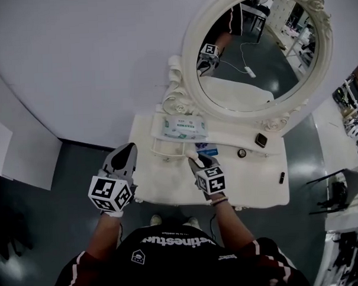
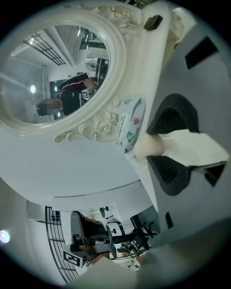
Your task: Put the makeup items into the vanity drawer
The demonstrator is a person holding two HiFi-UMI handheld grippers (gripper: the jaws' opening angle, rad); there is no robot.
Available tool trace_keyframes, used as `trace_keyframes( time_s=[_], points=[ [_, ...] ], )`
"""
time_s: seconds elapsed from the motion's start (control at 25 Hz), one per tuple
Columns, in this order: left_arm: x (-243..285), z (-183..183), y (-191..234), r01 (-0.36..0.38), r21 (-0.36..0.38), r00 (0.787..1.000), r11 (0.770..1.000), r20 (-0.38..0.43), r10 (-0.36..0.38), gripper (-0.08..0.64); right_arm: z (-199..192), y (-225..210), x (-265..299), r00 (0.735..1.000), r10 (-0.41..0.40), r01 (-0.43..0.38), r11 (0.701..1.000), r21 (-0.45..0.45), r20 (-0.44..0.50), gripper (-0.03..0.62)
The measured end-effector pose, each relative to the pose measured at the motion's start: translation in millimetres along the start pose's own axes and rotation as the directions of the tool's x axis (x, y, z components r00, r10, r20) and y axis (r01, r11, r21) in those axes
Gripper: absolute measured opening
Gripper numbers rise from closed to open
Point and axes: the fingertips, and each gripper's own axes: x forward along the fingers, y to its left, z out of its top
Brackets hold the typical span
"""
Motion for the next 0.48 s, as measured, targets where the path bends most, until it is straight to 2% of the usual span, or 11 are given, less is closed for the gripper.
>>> trace_keyframes(
  time_s=[0.48],
  points=[
    [-9.5, -7.4, 42.6, -0.021, 0.013, 0.999, 1.0, -0.044, 0.022, 0.006, 0.0, 20.5, 60.2, 0.999, 0.013, -0.013, 1.0, -0.002, -0.029, 0.156]
  ],
)
